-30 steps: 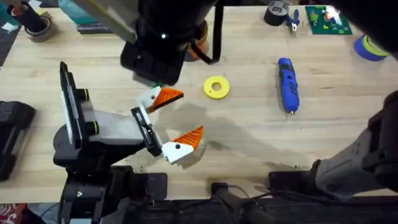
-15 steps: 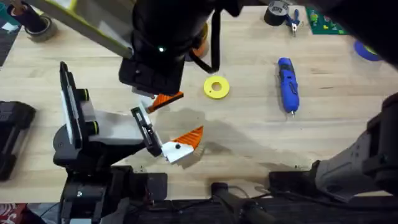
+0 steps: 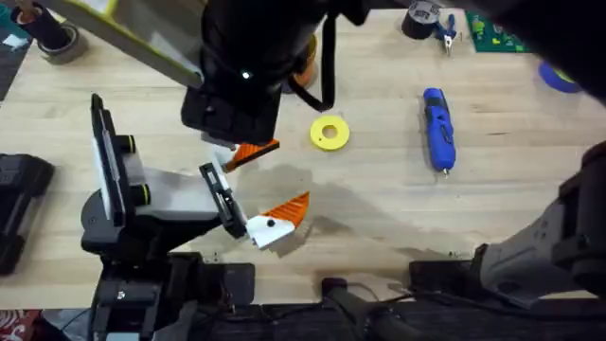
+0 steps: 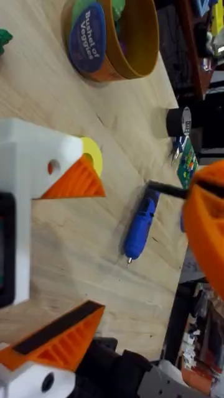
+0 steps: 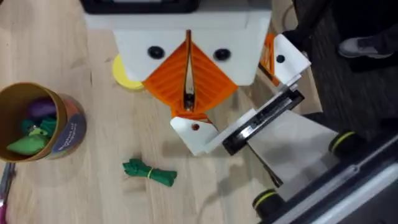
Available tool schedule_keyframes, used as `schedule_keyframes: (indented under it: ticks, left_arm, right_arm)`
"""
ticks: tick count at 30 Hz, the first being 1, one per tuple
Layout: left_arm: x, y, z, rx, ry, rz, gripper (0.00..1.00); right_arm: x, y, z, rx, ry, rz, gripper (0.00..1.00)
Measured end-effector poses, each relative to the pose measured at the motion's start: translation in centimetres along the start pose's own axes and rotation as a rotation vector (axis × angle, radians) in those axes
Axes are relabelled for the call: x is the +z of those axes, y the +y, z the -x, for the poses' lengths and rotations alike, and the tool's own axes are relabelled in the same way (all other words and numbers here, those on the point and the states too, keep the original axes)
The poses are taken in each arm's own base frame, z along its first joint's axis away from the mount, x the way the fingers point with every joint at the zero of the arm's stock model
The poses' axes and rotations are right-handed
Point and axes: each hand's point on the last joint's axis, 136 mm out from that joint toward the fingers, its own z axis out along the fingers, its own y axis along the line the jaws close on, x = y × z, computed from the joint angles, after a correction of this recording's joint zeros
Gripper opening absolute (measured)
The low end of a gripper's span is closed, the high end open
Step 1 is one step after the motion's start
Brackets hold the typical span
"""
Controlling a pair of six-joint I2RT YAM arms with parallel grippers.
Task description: Pick up the gripper from the table and insert it into the empty holder that is missing its gripper. Then pick up a screw, insert it into the mounting hole, and use the screwdriver to tighten it. Finally, clean up the table by picking up the vegetable and placing it into the bucket.
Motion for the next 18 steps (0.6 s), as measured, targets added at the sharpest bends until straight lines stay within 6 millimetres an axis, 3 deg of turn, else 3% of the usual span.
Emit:
schedule_keyframes:
  ticks: [18]
  left_arm:
    - [0.0,0.0,0.0,0.0,0.0,0.0,0.986]
  right_arm:
    - [0.76,-0.01,-0.05,-0.01,0.017,0.005,0.006]
